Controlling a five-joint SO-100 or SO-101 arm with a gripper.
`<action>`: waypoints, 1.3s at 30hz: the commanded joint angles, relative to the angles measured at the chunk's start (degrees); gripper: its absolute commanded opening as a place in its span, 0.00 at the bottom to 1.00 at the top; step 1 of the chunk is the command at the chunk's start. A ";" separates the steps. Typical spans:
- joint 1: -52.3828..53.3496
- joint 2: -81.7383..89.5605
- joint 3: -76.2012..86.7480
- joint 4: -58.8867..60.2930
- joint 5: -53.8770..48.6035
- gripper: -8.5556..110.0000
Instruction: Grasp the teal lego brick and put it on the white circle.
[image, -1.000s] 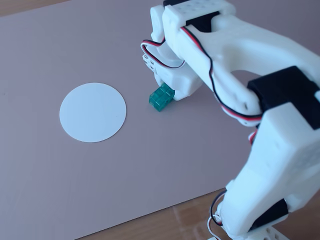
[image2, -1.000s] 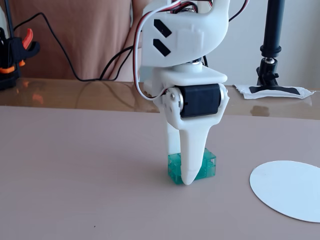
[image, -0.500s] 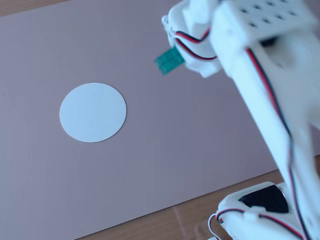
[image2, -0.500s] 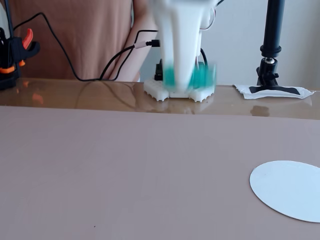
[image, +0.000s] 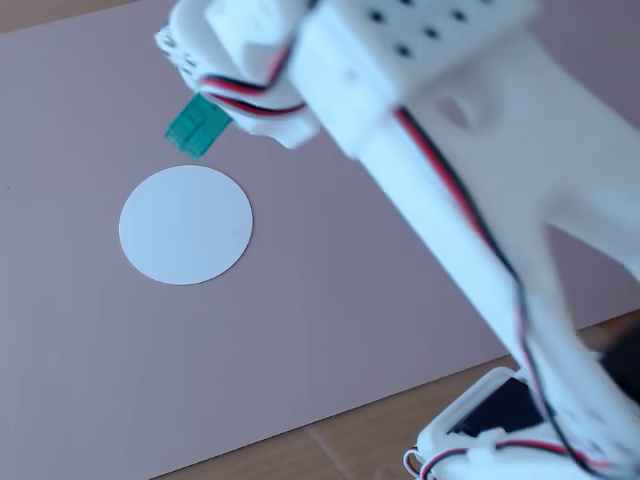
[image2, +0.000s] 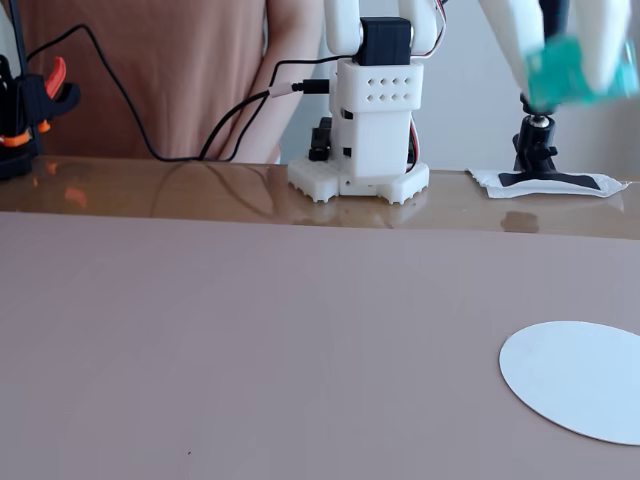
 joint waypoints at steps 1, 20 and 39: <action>-0.79 -13.18 -7.65 0.97 -1.58 0.07; -4.22 -44.47 -29.09 7.56 -4.66 0.20; -3.34 -14.33 -28.30 14.59 0.26 0.08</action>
